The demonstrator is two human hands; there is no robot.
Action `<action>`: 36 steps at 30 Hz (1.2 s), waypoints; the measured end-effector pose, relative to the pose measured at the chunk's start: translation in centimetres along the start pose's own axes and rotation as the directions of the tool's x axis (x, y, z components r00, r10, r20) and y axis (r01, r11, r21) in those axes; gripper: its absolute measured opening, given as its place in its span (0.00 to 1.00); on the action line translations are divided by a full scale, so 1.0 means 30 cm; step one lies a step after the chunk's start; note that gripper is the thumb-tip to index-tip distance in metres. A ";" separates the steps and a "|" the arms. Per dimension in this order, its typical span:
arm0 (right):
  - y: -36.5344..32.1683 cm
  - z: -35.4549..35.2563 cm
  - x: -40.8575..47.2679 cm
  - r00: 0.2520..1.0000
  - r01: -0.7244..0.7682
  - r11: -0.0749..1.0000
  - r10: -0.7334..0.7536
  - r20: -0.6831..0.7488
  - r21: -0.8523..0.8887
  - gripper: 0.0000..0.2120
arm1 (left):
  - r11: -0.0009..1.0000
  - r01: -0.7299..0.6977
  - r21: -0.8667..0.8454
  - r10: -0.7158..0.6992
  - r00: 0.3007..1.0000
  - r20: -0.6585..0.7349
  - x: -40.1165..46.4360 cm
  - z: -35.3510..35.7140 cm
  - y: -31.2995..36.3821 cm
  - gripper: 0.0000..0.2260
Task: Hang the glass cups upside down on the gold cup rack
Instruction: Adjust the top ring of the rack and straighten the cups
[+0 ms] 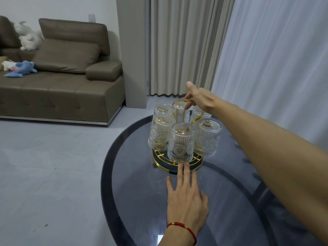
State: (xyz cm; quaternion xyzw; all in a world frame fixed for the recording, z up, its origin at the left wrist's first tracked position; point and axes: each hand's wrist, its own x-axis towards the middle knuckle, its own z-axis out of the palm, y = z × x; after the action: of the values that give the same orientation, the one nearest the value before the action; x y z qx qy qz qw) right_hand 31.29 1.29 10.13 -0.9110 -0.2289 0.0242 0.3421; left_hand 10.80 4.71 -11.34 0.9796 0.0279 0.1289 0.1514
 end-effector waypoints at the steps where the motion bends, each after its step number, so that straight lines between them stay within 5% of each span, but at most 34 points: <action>1: 0.001 0.001 -0.001 1.000 0.000 1.000 0.000 -0.005 0.005 0.42 | 1.000 -0.001 0.000 0.001 1.000 -0.001 0.000 0.001 0.000 0.32; 15: 0.013 0.003 -0.016 1.000 -0.003 0.999 0.004 -0.020 0.032 0.41 | 1.000 -0.008 0.005 0.008 1.000 0.005 0.004 0.004 -0.004 0.31; 21: -0.041 0.008 -0.018 0.990 0.107 0.991 -0.098 -0.106 0.080 0.27 | 1.000 -0.011 -0.011 0.010 1.000 -0.017 0.000 0.001 0.000 0.31; 27: -0.155 0.092 0.019 0.995 0.035 0.985 -0.019 0.095 -0.167 0.29 | 0.999 -0.009 -0.042 0.008 1.000 -0.003 0.005 0.001 -0.004 0.29; 36: -0.228 0.052 0.057 0.945 -0.128 0.973 0.178 0.274 -0.193 0.31 | 0.999 -0.015 -0.035 0.014 1.000 -0.028 0.009 0.008 -0.001 0.29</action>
State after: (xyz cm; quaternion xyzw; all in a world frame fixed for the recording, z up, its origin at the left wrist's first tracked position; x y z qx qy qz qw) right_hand 29.76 7.51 13.48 -0.9389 -0.2060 0.1638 0.2216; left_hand 11.13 4.71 -11.49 0.9751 0.0204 0.1440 0.1675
